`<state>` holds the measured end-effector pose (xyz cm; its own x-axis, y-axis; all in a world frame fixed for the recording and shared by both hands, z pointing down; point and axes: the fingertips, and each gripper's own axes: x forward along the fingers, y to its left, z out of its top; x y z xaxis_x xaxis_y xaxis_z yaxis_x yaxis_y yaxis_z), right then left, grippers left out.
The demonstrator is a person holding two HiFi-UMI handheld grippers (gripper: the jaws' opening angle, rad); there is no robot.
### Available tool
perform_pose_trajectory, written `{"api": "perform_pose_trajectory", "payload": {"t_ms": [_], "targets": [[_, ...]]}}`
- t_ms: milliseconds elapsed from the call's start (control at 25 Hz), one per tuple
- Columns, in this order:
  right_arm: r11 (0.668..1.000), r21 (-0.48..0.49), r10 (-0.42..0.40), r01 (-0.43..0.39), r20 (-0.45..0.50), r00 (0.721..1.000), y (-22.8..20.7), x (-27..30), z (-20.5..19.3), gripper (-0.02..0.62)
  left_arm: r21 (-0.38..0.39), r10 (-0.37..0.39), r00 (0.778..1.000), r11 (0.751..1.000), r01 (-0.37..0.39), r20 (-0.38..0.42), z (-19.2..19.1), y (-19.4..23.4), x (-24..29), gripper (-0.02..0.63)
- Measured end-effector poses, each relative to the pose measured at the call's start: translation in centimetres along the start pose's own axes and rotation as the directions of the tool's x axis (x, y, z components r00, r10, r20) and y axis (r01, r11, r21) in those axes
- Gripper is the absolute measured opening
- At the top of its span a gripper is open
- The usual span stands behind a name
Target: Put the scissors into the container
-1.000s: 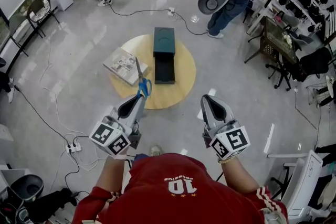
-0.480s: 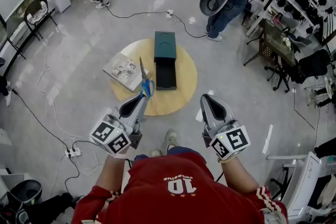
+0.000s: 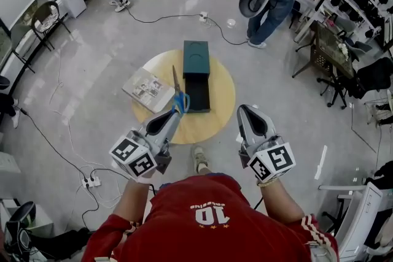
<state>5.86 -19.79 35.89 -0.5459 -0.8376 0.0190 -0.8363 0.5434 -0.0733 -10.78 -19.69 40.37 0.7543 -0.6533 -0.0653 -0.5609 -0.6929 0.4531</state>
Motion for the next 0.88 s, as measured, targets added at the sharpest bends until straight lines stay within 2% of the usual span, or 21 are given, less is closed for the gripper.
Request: {"api": "perform_pose_trajectory", "payload": {"t_ms": [320,520,880], "targets": [[1.000,-0.007,0.007,-0.007,-0.001,1.000,-3.3,3.5,0.0,-0.011,-0.008,-0.030,0.998,1.000,0.029,-0.051,-0.5,2.7,5.2,0.021],[1.000,-0.002,-0.005,0.005,-0.005,1.000,-5.5,4.9,-0.2,-0.011,-0.047,-0.023,0.996,0.999,0.020,-0.083,-1.4,5.0,7.6,0.021],[0.999,0.030,-0.022,0.024,-0.050,0.998,-8.3,6.1,-1.6,-0.011,-0.169,0.008,0.985,0.985,-0.037,-0.172,-6.5,10.0,11.4,0.021]]}}
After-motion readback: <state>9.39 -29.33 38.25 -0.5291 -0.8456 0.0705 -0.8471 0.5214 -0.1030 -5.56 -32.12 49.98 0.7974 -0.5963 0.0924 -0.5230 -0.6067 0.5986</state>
